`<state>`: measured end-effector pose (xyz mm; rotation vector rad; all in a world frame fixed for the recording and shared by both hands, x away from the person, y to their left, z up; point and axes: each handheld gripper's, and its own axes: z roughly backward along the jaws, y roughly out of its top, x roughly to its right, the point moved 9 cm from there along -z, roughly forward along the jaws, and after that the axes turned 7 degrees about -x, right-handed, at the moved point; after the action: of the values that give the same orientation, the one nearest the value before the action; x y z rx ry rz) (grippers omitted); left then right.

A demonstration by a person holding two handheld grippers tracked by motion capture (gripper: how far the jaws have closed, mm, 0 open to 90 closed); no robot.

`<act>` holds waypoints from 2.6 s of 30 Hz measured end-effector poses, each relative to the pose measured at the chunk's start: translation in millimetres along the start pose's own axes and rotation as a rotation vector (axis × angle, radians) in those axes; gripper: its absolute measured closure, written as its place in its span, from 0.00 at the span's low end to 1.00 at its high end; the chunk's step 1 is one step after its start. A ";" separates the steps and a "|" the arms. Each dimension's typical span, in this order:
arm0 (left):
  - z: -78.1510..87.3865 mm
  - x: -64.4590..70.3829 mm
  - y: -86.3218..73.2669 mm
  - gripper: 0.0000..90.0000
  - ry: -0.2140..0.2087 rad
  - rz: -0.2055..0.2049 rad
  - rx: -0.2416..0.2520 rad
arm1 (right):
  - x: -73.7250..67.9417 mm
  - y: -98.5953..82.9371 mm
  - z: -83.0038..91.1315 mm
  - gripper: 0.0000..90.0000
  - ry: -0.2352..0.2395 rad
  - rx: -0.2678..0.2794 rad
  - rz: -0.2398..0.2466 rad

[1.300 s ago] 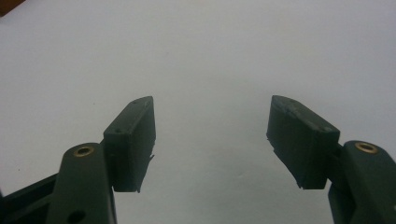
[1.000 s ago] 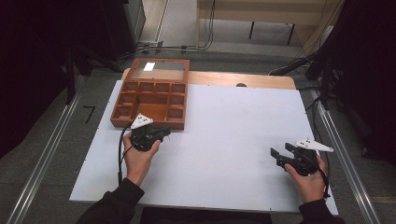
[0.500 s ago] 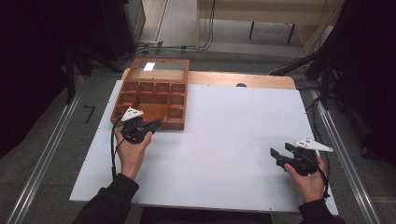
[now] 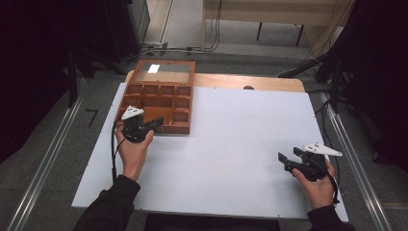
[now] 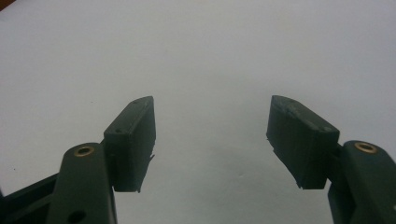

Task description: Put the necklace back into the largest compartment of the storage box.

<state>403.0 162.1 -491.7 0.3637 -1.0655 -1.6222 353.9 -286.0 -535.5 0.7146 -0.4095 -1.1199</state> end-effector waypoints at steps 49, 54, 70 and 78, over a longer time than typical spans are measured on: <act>-21.1 -42.1 28.0 1.00 0.063 0.074 0.055 | 2.2 -2.1 -1.1 0.35 -0.004 -0.007 -0.015; -24.6 -42.5 31.4 1.00 0.063 0.076 0.061 | 2.2 -2.2 -0.8 0.35 -0.005 -0.007 -0.017; -41.1 -61.6 28.1 1.00 0.133 0.063 0.034 | 2.8 -3.4 0.2 0.35 -0.003 -0.006 -0.024; -49.0 -67.6 24.8 1.00 0.167 0.034 0.006 | 3.5 -4.2 0.7 0.35 -0.004 -0.007 -0.028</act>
<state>476.3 200.9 -518.3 0.4742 -0.9456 -1.5302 352.1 -290.4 -538.2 0.7143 -0.3997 -1.1485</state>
